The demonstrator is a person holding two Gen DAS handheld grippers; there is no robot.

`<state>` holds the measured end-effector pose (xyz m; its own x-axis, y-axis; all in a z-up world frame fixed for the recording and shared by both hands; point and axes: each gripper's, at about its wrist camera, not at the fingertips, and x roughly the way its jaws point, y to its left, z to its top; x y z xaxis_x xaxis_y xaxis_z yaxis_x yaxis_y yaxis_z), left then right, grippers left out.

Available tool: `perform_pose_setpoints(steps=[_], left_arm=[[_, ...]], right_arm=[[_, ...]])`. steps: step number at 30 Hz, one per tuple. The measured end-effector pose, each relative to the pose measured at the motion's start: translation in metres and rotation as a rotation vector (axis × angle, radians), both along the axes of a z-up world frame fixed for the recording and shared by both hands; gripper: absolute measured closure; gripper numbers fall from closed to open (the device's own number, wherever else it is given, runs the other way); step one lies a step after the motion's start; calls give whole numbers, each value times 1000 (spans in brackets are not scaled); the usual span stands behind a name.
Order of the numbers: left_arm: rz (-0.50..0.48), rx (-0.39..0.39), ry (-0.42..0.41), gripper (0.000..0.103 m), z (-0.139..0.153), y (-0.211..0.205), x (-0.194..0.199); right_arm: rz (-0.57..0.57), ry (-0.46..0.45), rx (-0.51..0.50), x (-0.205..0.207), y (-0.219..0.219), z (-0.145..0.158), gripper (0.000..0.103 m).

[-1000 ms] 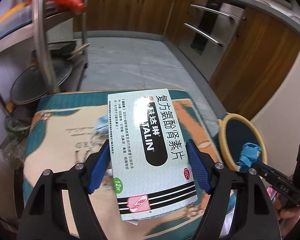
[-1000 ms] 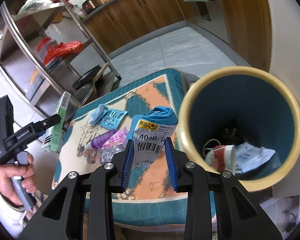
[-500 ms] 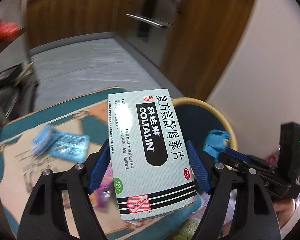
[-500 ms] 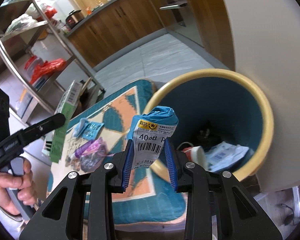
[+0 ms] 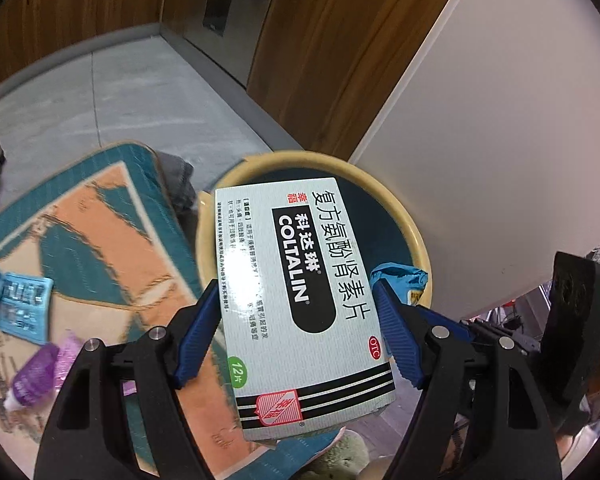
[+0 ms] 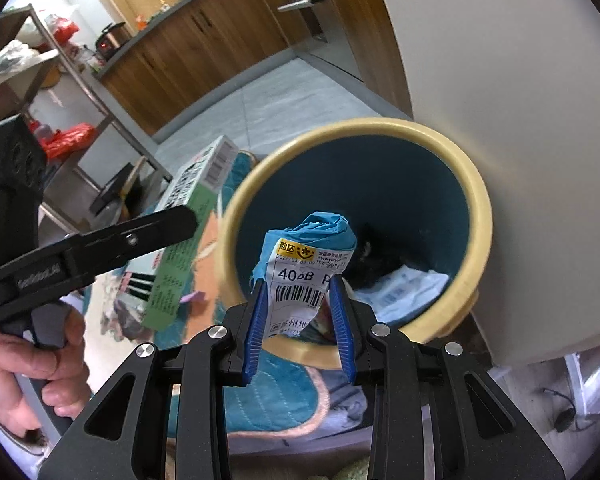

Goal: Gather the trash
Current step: 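Carry the blue bag and COLTALIN box over the bin and open both tools, then move both open tools back over the stool toward the spray bottle and wrapper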

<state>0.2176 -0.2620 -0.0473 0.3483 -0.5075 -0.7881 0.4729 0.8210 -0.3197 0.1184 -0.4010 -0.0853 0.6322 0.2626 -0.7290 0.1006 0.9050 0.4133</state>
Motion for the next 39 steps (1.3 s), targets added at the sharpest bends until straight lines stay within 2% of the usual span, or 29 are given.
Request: perform_pose_setpoints(steps=[7,17,22,27,30,34,39], left_arm=[[-4,6,32,27,-16,-16,8],[26,-27,22,26,-9,-7,12],[58,-29,17,20,-5,6,11],[82,-40,14,19,-2,24,8],[86,-20,-6,17,0,36,6],[108,13,-36,16,4,60,3],[164,23,-35,15,4,99,2]], right_arm=[[-4,32,-29,5,2,-6,69],[-32,45,-25,10,-1,-7,66],[-37,37,-18,8,0,-7,66],[-38,28,-10,7,2,-6,61],[-38,20,0,8,4,-5,60],[-23,8,8,12,12,-2,59],[17,-1,6,20,29,2,58]])
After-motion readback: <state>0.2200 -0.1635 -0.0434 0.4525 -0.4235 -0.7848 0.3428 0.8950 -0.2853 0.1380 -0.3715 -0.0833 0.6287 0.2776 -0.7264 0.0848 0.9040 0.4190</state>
